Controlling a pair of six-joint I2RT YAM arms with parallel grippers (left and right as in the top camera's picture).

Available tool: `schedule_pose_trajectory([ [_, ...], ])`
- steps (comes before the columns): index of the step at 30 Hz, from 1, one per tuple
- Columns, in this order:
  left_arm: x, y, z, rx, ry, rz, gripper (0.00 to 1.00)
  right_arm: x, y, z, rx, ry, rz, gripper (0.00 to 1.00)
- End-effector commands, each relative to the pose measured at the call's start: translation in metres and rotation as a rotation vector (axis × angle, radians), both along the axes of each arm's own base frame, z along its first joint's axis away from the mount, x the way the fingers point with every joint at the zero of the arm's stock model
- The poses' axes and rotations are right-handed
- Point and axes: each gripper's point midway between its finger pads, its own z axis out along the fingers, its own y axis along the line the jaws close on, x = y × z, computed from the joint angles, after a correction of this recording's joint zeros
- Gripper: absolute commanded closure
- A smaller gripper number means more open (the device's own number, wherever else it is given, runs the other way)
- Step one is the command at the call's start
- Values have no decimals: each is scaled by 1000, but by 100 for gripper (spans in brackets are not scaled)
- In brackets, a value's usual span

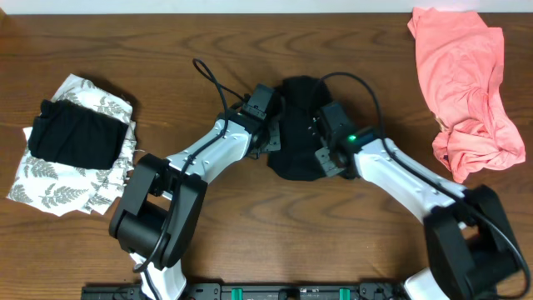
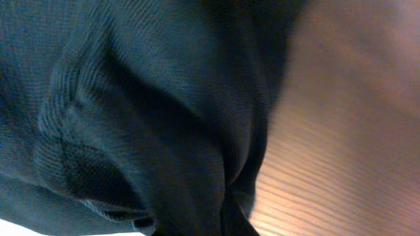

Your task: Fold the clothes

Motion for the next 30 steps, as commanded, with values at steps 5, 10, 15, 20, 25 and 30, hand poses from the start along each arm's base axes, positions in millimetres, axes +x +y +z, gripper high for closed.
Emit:
schedule_pose_trajectory([
  [5,-5,3,-6,8,28,11,94,20,-25,55,-76,-174,40,99],
  [10,-5,14,3,25,24,-7,94,-2,29,53,151,-88,196,99],
  [15,13,43,35,-7,-40,77,94,-21,66,52,208,-60,305,99],
  [20,28,68,72,-37,-130,132,93,-25,88,30,194,-35,370,98],
  [25,24,71,87,-33,-157,106,92,-28,86,-19,143,74,363,69],
  [30,19,73,85,-24,-135,104,92,-35,92,-23,146,93,382,55],
])
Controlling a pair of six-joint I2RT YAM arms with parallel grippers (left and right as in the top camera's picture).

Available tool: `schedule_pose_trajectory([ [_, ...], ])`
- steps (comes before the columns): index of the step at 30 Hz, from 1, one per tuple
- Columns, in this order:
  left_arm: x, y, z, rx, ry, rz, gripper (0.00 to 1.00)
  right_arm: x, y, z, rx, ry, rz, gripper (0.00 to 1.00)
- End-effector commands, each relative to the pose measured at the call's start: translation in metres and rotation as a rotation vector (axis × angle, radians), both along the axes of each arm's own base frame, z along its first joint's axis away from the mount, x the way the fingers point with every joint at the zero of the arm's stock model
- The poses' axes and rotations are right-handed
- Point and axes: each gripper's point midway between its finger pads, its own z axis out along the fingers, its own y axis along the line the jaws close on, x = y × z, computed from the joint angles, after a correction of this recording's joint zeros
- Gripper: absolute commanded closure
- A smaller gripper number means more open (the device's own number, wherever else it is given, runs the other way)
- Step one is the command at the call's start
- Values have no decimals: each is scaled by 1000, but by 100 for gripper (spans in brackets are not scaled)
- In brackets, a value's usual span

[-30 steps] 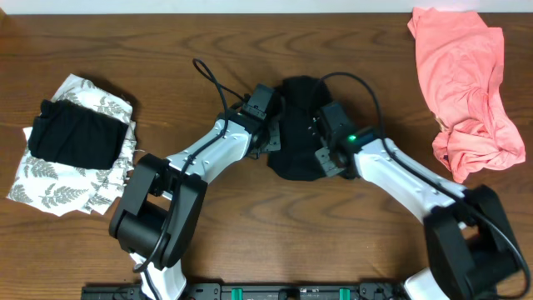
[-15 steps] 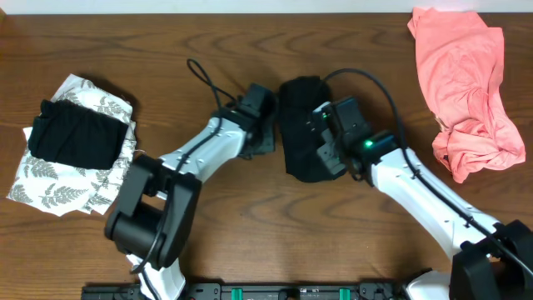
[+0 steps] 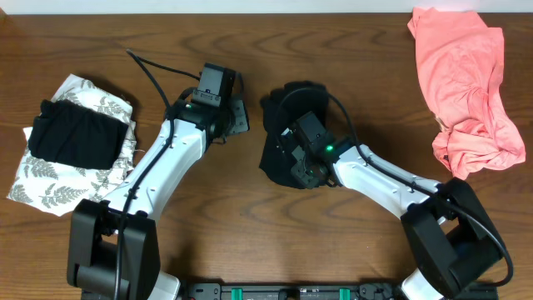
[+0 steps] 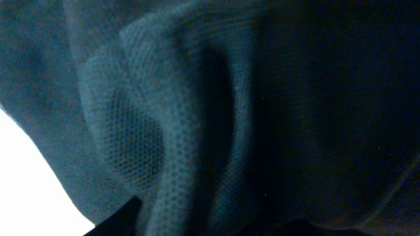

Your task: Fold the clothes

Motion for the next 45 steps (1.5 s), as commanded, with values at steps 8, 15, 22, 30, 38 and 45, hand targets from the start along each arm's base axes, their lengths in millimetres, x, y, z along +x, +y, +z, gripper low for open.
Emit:
schedule_pose_trajectory([
  [8,0,-10,3,-35,-13,-58,92,8,5,72,133,-138,-37,34],
  [15,1,-40,12,-80,-70,-194,89,40,-42,143,345,-253,-291,2],
  [22,-13,-87,20,-119,-115,-361,83,51,-86,116,432,-80,-541,1],
  [30,-22,-115,12,-123,-117,-425,77,54,-58,61,579,189,-563,6],
  [38,-41,-125,-13,-112,-29,-493,80,74,-66,48,613,174,-612,7],
  [45,-12,-78,-15,-82,-21,-300,60,75,-81,50,619,166,-601,6],
])
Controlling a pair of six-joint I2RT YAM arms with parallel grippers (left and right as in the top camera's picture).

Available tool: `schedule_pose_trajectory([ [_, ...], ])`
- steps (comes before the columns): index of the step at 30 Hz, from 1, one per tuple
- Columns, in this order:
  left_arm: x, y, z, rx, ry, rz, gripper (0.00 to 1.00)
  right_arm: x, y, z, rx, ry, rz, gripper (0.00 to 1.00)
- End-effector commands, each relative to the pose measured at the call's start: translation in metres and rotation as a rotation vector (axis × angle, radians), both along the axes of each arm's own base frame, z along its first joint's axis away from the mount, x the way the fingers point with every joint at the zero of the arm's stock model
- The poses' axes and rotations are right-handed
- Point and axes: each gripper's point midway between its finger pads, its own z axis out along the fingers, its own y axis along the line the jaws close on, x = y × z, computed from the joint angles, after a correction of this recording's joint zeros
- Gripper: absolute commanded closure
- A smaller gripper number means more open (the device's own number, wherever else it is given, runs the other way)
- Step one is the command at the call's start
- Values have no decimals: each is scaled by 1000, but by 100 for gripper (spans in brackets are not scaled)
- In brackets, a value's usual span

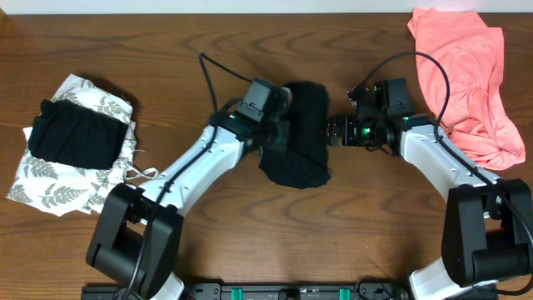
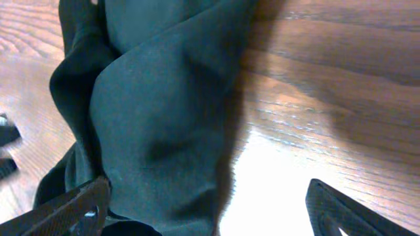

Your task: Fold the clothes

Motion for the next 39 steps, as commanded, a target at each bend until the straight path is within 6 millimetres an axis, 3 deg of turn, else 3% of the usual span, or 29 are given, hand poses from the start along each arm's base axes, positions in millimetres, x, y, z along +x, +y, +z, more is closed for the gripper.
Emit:
schedule_pose_trajectory([
  [1,19,34,0,-6,16,129,57,2,-4,10,47,-36,37,6],
  [5,29,43,8,-122,49,141,50,1,11,21,118,-67,101,18],
  [9,35,43,17,-262,66,91,43,4,23,23,102,-105,131,84],
  [11,33,42,17,-317,91,56,40,5,31,25,99,-131,149,99],
  [16,25,36,0,-434,193,-18,36,18,33,21,16,-181,113,99],
  [19,22,37,-22,-447,260,-7,35,22,35,15,-3,-190,108,99],
  [24,18,39,-50,-431,314,-8,35,24,43,-10,-1,-152,107,99],
  [31,20,38,-62,-426,307,-24,30,20,48,-49,-7,-77,106,99],
  [39,29,49,-75,-350,277,16,17,20,42,-55,-46,-68,90,98],
])
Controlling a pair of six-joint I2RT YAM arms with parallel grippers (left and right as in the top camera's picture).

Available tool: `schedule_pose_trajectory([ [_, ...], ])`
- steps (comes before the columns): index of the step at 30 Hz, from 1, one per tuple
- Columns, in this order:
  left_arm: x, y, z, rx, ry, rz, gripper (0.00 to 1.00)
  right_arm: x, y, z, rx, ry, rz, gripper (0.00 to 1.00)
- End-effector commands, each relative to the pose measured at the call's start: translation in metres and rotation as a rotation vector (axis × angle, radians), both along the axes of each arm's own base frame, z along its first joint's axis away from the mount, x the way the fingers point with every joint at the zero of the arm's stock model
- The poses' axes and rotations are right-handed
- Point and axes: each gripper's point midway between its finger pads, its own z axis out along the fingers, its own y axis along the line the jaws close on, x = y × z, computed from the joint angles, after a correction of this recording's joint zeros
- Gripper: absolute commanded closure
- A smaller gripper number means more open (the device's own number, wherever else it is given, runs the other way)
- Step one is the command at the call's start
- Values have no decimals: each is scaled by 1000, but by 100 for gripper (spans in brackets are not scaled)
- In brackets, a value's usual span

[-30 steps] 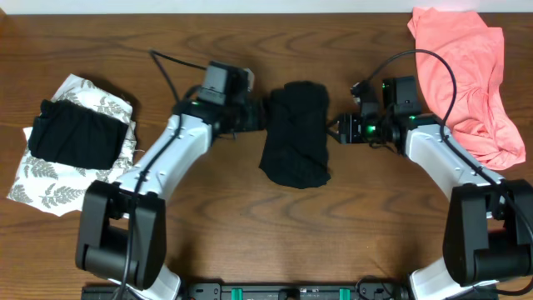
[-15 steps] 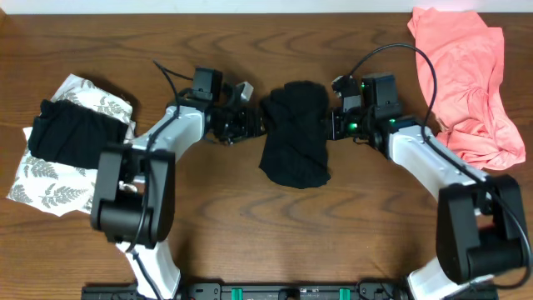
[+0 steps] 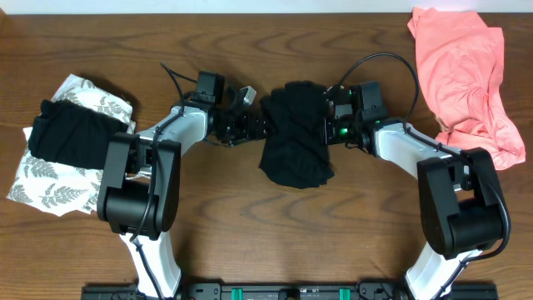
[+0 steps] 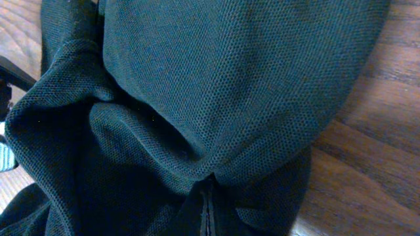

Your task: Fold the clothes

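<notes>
A black mesh garment (image 3: 296, 137) lies crumpled at the table's centre, wider at its top. My right gripper (image 3: 330, 127) is at its upper right edge. In the right wrist view the right gripper (image 4: 207, 213) is shut, with the dark mesh cloth (image 4: 230, 78) pinched in a fold between its fingers. My left gripper (image 3: 252, 127) lies low against the garment's upper left edge. Its fingers merge with the dark cloth, so its state does not show.
At the far left, a folded black garment (image 3: 75, 133) rests on a white fern-print cloth (image 3: 54, 187). A crumpled pink garment (image 3: 462, 83) lies at the back right. Bare wooden table (image 3: 250, 233) stretches in front of the arms.
My right gripper was open and clear of the garment on its right; now it is shut on the right edge. The left gripper moved from the garment's top to its left edge. The garment's top is wider.
Both grippers were at the black garment in the centre. Then the left one stood off to the left while the right stayed in the cloth. Later the right was open and away while the left was on the narrow garment. Now they flank it.
</notes>
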Motion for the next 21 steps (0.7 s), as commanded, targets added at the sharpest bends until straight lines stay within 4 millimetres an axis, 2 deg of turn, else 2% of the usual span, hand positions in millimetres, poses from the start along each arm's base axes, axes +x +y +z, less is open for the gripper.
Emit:
schedule_pose_trajectory([
  [1,3,12,-14,55,5,23,14,-6,-2,-16,-44,42,-16,99],
  [7,14,33,-19,95,-5,79,10,-8,-3,-18,-57,52,-17,99],
  [11,16,36,-23,104,-6,90,9,-9,-3,-18,-57,53,-17,99],
  [14,12,22,-33,81,25,73,9,-9,-3,-19,-58,56,-16,99],
  [19,-1,-3,-64,48,120,68,9,-11,-3,-20,-61,66,-16,99],
  [21,-4,-15,-68,-7,146,57,9,-12,-3,-20,-62,68,-16,99],
])
